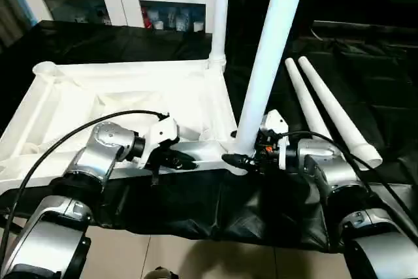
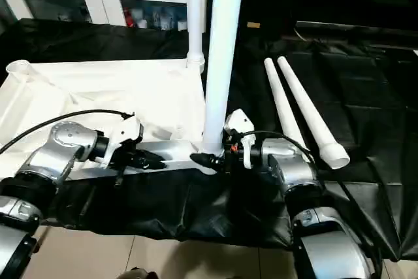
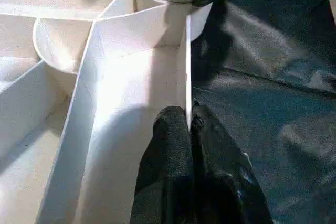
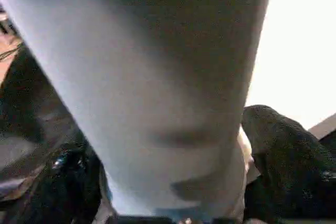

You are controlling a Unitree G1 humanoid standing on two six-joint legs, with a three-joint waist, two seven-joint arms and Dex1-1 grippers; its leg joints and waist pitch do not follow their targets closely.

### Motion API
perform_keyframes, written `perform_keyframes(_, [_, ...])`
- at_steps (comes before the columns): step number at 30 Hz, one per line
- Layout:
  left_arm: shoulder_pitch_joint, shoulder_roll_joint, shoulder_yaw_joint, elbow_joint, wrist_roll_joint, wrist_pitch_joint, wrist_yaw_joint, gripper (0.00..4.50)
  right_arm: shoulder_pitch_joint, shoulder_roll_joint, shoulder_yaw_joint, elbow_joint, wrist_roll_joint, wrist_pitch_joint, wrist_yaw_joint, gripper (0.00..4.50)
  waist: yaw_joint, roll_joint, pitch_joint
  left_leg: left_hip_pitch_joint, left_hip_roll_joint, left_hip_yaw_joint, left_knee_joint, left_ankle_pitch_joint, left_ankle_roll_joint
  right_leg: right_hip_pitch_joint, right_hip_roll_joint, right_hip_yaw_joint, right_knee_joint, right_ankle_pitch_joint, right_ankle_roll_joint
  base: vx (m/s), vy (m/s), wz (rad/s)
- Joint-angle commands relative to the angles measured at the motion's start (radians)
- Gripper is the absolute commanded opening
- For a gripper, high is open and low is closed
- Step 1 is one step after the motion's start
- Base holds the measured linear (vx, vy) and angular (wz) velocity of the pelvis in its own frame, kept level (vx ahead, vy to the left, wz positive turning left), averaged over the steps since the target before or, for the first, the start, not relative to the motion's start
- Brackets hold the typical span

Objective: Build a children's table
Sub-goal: Rotate leg to tighten

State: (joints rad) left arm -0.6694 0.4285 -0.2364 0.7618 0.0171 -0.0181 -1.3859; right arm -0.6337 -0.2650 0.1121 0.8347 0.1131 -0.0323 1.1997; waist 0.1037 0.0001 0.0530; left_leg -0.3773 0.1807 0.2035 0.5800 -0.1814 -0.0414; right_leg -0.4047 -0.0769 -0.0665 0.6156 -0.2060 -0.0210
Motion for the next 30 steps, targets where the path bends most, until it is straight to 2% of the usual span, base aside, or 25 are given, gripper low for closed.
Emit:
perform_keyframes(1, [0.005,0.0,-0.035,-0.006,0.007,-0.007,-0.043,0.0,0.003,-0.004,0.023,-0.018,-0.007,0.019,0.021,3.62,0.006,-0.005,-0.07,0.017,0.063,-0.024,-0.054,-0.097,0.099,0.056,-0.085,0.049,-0.048,0.03,-0.29,0.0,0.0,0.0])
perform_keyframes(2, [0.005,0.0,-0.035,-0.006,0.007,-0.007,-0.043,0.0,0.003,-0.004,0.023,-0.018,-0.007,0.02,0.021,3.62,0.006,-0.005,-0.069,0.017,0.063,-0.024,-0.054,-0.095,0.101,0.056,-0.085,0.049,-0.049,0.029,-0.29,0.0,0.0,0.0])
perform_keyframes(3, [0.003,0.003,-0.036,-0.001,0.009,-0.009,-0.045,0.0,0.004,-0.003,0.026,-0.02,-0.008,0.025,0.024,3.36,0.007,-0.005,-0.069,0.017,0.064,-0.024,-0.053,-0.096,0.101,0.055,-0.086,0.048,-0.049,0.023,-0.29,0.0,0.0,0.0])
perform_keyframes(8, [0.001,-0.001,-0.028,0.005,0.005,0.005,-0.041,0.0,0.013,0.004,0.027,-0.026,-0.01,0.041,0.025,3.17,0.007,-0.004,-0.069,0.016,0.064,-0.025,-0.053,-0.102,0.094,0.055,-0.086,0.048,-0.049,0.007,-0.288,0.0,0.0,0.0])
perform_keyframes(9, [-0.005,-0.017,-0.017,0.014,-0.002,0.035,-0.011,0.0,0.023,0.019,0.015,-0.023,-0.003,0.052,-0.012,3.02,0.006,-0.001,-0.069,0.018,0.064,-0.024,-0.053,-0.107,0.089,0.054,-0.085,0.049,-0.05,0.003,-0.288,0.0,0.0,0.0])
perform_keyframes(11, [-0.01,-0.028,-0.014,0.019,0.001,0.057,0.016,0.0,0.024,0.042,-0.007,-0.011,0.008,0.063,-0.07,2.9,0.007,-0.003,-0.068,0.017,0.064,-0.025,-0.054,-0.112,0.083,0.055,-0.086,0.049,-0.051,-0.007,-0.287,0.0,0.0,0.0])
perform_keyframes(14, [-0.033,-0.051,-0.022,0.054,0.044,0.073,0.122,0.0,0.024,0.084,-0.03,0.025,-0.012,0.038,-0.229,2.84,0.001,-0.003,-0.059,0.021,0.065,-0.028,-0.062,-0.185,0.042,0.049,-0.088,0.051,-0.065,-0.131,-0.269,0.0,0.0,0.0])
perform_keyframes(15, [-0.052,-0.084,-0.016,0.075,0.058,0.094,0.209,0.0,0.02,0.115,-0.048,0.054,-0.019,0.03,-0.336,2.83,-0.001,-0.003,-0.054,0.026,0.063,-0.03,-0.066,-0.236,0.016,0.046,-0.092,0.053,-0.075,-0.225,-0.249,0.0,0.0,0.0])
perform_keyframes(16, [-0.052,-0.084,-0.016,0.075,0.058,0.094,0.209,0.0,0.02,0.115,-0.048,0.054,-0.019,0.03,-0.336,2.82,-0.004,-0.004,-0.053,0.029,0.063,-0.029,-0.067,-0.253,0.003,0.043,-0.093,0.056,-0.08,-0.267,-0.238,0.0,0.0,0.0])
perform_keyframes(17, [-0.079,-0.143,-0.006,0.096,0.069,0.125,0.326,0.0,0.011,0.168,-0.08,0.097,-0.023,0.027,-0.506,2.81,-0.006,-0.005,-0.048,0.035,0.062,-0.035,-0.072,-0.286,-0.024,0.04,-0.097,0.059,-0.092,-0.368,-0.207,0.0,0.0,0.0])
perform_keyframes(19, [-0.088,-0.169,-0.003,0.099,0.071,0.135,0.363,0.0,0.006,0.192,-0.095,0.113,-0.023,0.029,-0.577,2.8,-0.007,-0.005,-0.05,0.042,0.062,-0.039,-0.073,-0.316,-0.036,0.037,-0.098,0.058,-0.099,-0.425,-0.184,0.0,0.0,0.0])
perform_keyframes(20, [-0.102,-0.223,0.0,0.101,0.072,0.157,0.427,0.0,-0.006,0.24,-0.114,0.143,-0.03,0.027,-0.718,2.8,-0.007,-0.001,-0.05,0.041,0.062,-0.04,-0.075,-0.312,-0.038,0.036,-0.097,0.059,-0.098,-0.417,-0.182,0.0,0.0,0.0])
perform_keyframes(22, [-0.111,-0.27,0.002,0.102,0.069,0.165,0.472,0.0,-0.013,0.285,-0.119,0.161,-0.043,0.011,-0.814,2.8,-0.01,-0.001,-0.05,0.041,0.062,-0.04,-0.078,-0.32,-0.043,0.035,-0.093,0.058,-0.099,-0.393,-0.179,0.0,0.0,0.0])
perform_keyframes(25, [-0.113,-0.306,-0.001,0.103,0.064,0.156,0.487,0.0,-0.018,0.325,-0.111,0.169,-0.054,-0.037,-0.845,2.8,-0.01,0.002,-0.051,0.043,0.06,-0.04,-0.081,-0.341,-0.037,0.037,-0.093,0.057,-0.102,-0.371,-0.176,0.0,0.0,0.0])
perform_keyframes(26, [-0.112,-0.31,-0.003,0.103,0.064,0.152,0.483,0.0,-0.02,0.33,-0.108,0.171,-0.058,-0.054,-0.846,3.35,-0.01,0.001,-0.054,0.038,0.06,-0.041,-0.082,-0.321,-0.03,0.043,-0.093,0.057,-0.097,-0.328,-0.179,0.0,0.0,0.0])
perform_keyframes(27, [-0.106,-0.307,-0.005,0.097,0.061,0.126,0.462,0.0,-0.026,0.334,-0.119,0.171,-0.048,-0.079,-0.829,3.49,-0.01,0.002,-0.058,0.036,0.06,-0.038,-0.081,-0.294,-0.021,0.046,-0.091,0.057,-0.092,-0.264,-0.189,0.0,0.0,0.0])
perform_keyframes(29, [-0.104,-0.306,-0.005,0.095,0.06,0.114,0.455,0.0,-0.03,0.336,-0.127,0.174,-0.044,-0.09,-0.826,3.52,-0.01,0.0,-0.059,0.033,0.058,-0.035,-0.079,-0.259,-0.002,0.05,-0.09,0.058,-0.086,-0.199,-0.204,0.0,0.0,0.0])
perform_keyframes(30, [-0.094,-0.287,0.0,0.082,0.05,0.084,0.422,0.0,-0.037,0.322,-0.139,0.171,-0.031,-0.096,-0.794,3.69,-0.008,-0.001,-0.06,0.032,0.057,-0.034,-0.077,-0.237,0.012,0.053,-0.09,0.057,-0.085,-0.173,-0.211,0.0,0.0,0.0])
